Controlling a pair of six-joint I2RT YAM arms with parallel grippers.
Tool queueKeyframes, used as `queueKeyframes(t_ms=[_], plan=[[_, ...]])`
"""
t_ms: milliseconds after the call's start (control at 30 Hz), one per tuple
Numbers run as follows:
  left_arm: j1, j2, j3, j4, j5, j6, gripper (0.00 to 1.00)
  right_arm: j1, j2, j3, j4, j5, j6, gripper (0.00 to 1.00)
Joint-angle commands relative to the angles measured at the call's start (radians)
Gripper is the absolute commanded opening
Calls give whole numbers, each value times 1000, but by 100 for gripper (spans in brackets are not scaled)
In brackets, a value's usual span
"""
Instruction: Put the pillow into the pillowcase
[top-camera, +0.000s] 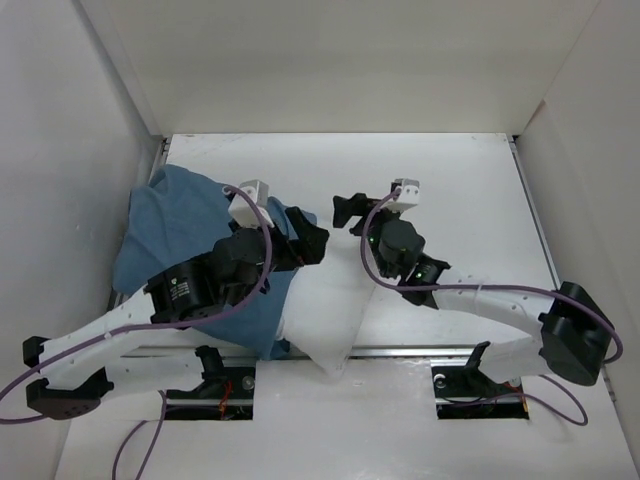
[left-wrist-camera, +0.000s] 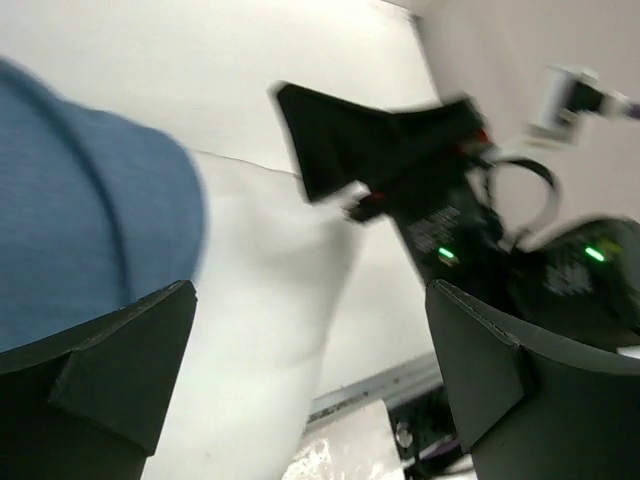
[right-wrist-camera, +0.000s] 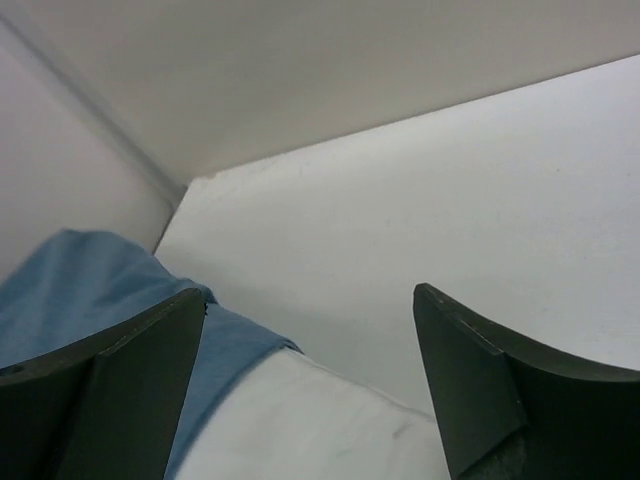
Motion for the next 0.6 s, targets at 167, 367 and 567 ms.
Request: queueKeyframes(t_ms=[167,367,567], plan=[[62,64,-16,-282,-239,-250,100,-1,-93,27,-396,-54,-11,92],[106,236,-26,-54,-98,41,100,-1,-180,-14,-655,-9,130,94],[206,475,120,-159,-127,40,100,-1,-318,-57,-857,58,293,95]])
